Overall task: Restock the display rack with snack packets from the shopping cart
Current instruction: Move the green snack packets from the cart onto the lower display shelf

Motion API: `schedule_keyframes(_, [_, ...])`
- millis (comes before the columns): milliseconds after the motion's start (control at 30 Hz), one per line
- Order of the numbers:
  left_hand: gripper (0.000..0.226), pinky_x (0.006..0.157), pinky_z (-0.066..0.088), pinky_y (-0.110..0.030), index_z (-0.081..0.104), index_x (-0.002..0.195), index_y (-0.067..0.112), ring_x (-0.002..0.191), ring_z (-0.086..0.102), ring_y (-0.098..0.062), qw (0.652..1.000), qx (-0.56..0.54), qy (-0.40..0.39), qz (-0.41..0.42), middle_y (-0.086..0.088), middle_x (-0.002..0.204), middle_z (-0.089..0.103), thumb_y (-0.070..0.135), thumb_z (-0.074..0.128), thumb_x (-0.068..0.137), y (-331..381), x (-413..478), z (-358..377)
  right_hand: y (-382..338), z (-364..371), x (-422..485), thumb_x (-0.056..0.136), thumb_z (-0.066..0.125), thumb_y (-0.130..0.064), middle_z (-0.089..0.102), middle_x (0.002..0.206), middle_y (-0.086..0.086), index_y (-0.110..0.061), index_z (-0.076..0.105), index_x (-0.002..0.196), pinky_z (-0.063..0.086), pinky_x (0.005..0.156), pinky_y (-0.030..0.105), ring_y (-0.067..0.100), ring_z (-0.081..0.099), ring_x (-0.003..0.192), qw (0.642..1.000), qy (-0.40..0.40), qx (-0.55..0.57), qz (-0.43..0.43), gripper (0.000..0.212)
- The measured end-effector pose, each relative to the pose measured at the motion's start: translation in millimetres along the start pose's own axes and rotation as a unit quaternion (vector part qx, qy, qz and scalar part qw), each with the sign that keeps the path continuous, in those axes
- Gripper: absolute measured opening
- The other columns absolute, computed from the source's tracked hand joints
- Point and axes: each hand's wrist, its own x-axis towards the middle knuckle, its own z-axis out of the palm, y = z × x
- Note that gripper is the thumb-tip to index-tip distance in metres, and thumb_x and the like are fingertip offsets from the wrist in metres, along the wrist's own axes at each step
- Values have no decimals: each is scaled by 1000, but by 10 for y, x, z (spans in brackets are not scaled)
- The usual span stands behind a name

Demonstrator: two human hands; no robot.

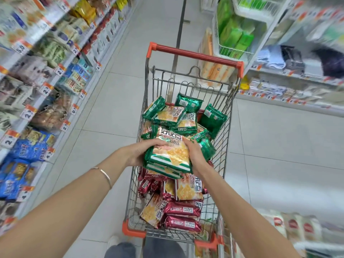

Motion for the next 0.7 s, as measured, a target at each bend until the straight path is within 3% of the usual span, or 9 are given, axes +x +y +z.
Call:
schedule_keyframes(67, [48, 80, 55, -36, 62, 102, 13, 77, 69, -22, 1000, -8, 10, 19, -6, 85, 74, 42, 75, 65, -17, -17, 27, 18, -70, -105, 61, 68, -80, 61, 131, 12, -18, 38, 144, 52, 97, 52, 33, 66, 111, 999, -30, 16, 24, 108])
schedule_keyframes(133, [39, 83, 54, -37, 60, 100, 13, 77, 68, -22, 999, -12, 9, 38, -6, 85, 74, 35, 71, 71, 6, -66, 98, -14, -125, -294, 64, 66, -83, 66, 127, 10, -20, 53, 134, 47, 104, 52, 30, 66, 112, 996, -81, 4, 46, 95])
schedule_keyframes(233, [32, 82, 53, -36, 60, 101, 12, 77, 68, -22, 999, 11, -12, 45, -6, 85, 74, 31, 70, 77, 48, -150, 222, -24, -222, -528, 83, 61, -64, 75, 103, 9, -13, 64, 114, 50, 100, 47, 27, 71, 94, 992, -113, 31, 52, 60])
schedule_keyframes(333, [24, 79, 54, -35, 59, 105, 11, 76, 69, -22, 997, 63, -37, 39, -8, 87, 74, 29, 64, 91, 79, -286, 377, -16, -275, -882, 91, 59, -53, 74, 101, 11, -9, 62, 117, 55, 90, 43, 27, 71, 91, 992, -103, 72, 24, 51])
schedule_keyframes(433, [34, 69, 57, -33, 55, 116, 7, 74, 71, -22, 987, 148, -48, 39, -10, 90, 73, 32, 61, 94, 13, -472, 605, 152, -309, -1292, 90, 60, -50, 74, 102, 11, -6, 56, 126, 57, 83, 39, 26, 71, 90, 994, -62, 88, 2, 57])
schedule_keyframes(500, [42, 65, 57, -32, 51, 121, 3, 71, 71, -22, 976, 203, -52, 52, -10, 88, 73, 33, 61, 94, -83, -609, 782, 315, -334, -1636, 91, 59, -48, 75, 95, 8, -7, 58, 120, 57, 73, 33, 23, 72, 82, 994, -33, 107, -13, 50])
schedule_keyframes(633, [75, 76, 61, -42, 25, 143, 16, 79, 70, -25, 958, 257, -62, 108, -19, 106, 71, 33, 72, 87, -338, -905, 1316, 724, -486, -2472, 90, 61, -41, 73, 104, 9, -8, 59, 123, 57, 73, 32, 22, 72, 87, 987, 21, 148, -66, 47])
schedule_keyframes(700, [68, 57, 61, -32, 28, 136, 11, 61, 70, -15, 942, 291, -95, 135, -17, 99, 67, 30, 72, 88, -447, -1085, 1666, 948, -582, -2953, 88, 63, -37, 70, 113, 11, -7, 54, 132, 58, 76, 33, 23, 70, 92, 979, 52, 171, -94, 55])
